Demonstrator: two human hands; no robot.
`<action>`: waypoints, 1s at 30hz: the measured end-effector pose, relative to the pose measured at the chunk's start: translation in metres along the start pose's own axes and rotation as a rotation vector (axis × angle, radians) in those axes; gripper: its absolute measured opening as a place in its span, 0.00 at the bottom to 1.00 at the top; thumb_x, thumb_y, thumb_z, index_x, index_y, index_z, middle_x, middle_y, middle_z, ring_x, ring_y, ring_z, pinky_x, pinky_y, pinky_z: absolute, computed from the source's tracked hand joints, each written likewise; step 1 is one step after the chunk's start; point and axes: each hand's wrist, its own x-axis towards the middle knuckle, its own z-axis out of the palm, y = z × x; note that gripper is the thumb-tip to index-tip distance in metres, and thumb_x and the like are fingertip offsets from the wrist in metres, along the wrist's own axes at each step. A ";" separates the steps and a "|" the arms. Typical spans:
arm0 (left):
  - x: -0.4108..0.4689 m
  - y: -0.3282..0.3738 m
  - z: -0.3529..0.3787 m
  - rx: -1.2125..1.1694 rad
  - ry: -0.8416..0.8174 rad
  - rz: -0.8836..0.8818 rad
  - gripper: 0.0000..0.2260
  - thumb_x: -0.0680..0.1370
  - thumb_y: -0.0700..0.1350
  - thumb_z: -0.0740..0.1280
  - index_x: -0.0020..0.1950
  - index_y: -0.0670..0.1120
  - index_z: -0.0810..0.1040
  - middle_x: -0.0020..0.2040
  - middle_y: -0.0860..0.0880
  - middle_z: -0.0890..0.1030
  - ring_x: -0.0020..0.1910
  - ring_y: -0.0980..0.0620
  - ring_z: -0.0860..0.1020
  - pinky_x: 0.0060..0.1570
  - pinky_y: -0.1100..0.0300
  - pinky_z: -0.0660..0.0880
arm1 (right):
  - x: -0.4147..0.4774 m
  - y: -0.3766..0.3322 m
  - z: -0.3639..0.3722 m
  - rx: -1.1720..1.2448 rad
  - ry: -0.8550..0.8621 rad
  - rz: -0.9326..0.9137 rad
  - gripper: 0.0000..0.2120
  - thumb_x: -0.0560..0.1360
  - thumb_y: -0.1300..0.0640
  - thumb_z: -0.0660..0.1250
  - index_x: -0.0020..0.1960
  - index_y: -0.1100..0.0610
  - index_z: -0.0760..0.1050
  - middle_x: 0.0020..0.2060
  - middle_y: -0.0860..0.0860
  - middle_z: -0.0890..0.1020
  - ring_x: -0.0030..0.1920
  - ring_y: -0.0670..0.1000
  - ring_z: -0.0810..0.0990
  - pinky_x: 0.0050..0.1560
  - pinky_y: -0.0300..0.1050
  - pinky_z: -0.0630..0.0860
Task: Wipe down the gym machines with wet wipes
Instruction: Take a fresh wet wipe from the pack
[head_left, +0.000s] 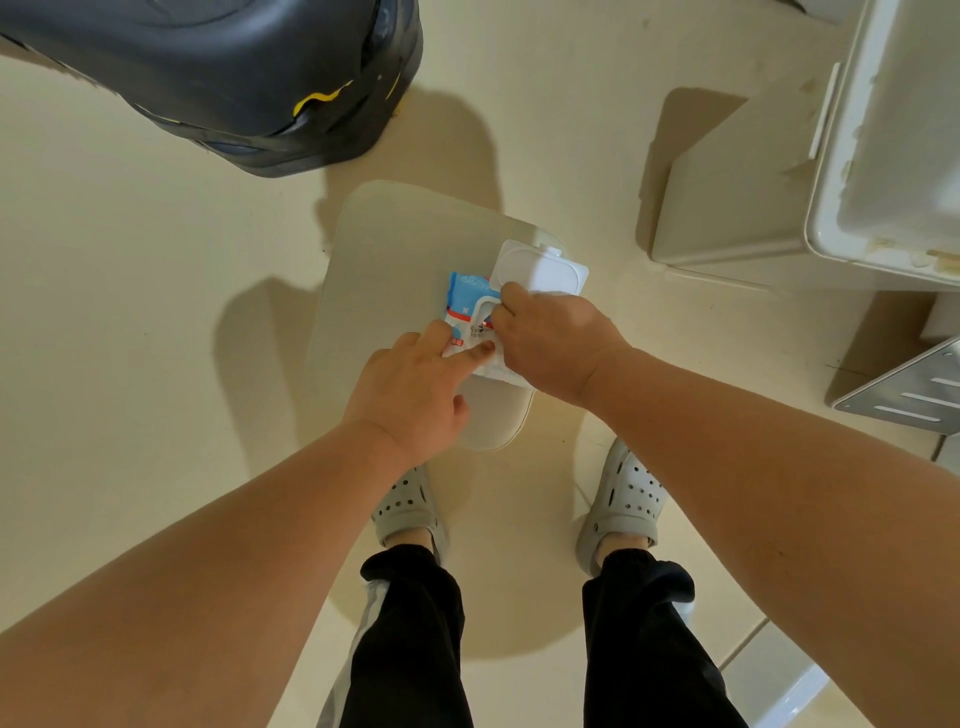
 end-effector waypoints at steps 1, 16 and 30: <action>0.000 0.001 0.000 0.004 0.002 0.001 0.28 0.79 0.51 0.66 0.79 0.59 0.63 0.66 0.48 0.70 0.57 0.47 0.73 0.47 0.54 0.74 | -0.003 0.001 0.000 -0.056 -0.001 -0.053 0.18 0.80 0.66 0.52 0.63 0.62 0.76 0.53 0.55 0.74 0.59 0.59 0.73 0.47 0.49 0.81; 0.000 0.004 0.005 0.020 -0.024 -0.023 0.28 0.77 0.52 0.67 0.78 0.58 0.66 0.69 0.48 0.70 0.56 0.46 0.73 0.48 0.53 0.71 | -0.030 0.006 0.015 0.716 0.470 0.444 0.10 0.74 0.57 0.64 0.45 0.64 0.78 0.41 0.60 0.77 0.28 0.61 0.73 0.27 0.49 0.75; 0.003 0.005 -0.003 0.065 -0.033 -0.005 0.29 0.80 0.53 0.63 0.80 0.60 0.59 0.70 0.49 0.68 0.59 0.48 0.71 0.52 0.54 0.73 | -0.011 -0.008 0.014 0.509 0.255 0.387 0.07 0.70 0.64 0.76 0.42 0.57 0.79 0.40 0.54 0.76 0.33 0.54 0.75 0.26 0.45 0.73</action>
